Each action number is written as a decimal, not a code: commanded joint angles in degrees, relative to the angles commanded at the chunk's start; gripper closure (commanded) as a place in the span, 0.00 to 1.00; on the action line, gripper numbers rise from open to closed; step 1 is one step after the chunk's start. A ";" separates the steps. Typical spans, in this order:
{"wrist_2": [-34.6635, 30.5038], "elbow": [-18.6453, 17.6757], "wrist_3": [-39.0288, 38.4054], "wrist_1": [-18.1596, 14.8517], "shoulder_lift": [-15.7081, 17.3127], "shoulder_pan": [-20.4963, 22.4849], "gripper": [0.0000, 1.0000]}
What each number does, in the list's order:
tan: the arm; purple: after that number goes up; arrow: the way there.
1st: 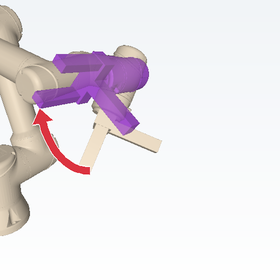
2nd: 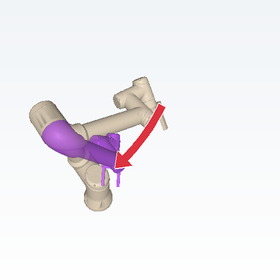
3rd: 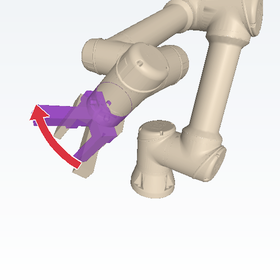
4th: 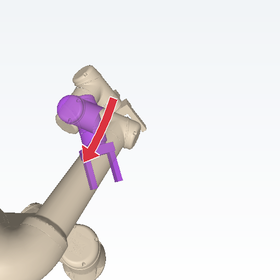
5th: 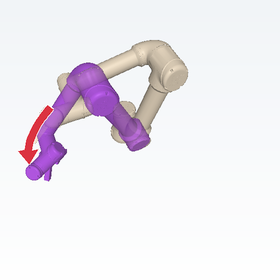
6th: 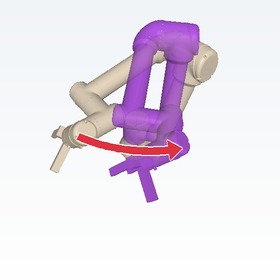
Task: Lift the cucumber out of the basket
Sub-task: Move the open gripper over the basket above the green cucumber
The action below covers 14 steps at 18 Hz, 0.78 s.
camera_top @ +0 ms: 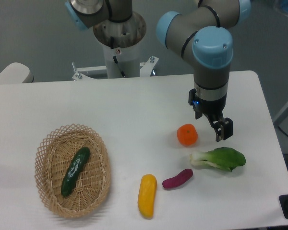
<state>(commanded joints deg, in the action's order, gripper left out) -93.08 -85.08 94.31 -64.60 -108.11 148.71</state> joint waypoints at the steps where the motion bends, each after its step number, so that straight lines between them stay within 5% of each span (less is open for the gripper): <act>1: 0.00 0.00 0.00 0.00 0.00 0.00 0.00; 9: 1.14 -2.45 -3.68 0.00 1.05 -3.33 0.00; 14: 1.06 -5.79 -22.28 0.26 2.63 -8.77 0.00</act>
<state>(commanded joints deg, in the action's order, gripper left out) -92.02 -90.87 72.02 -64.34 -105.47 139.94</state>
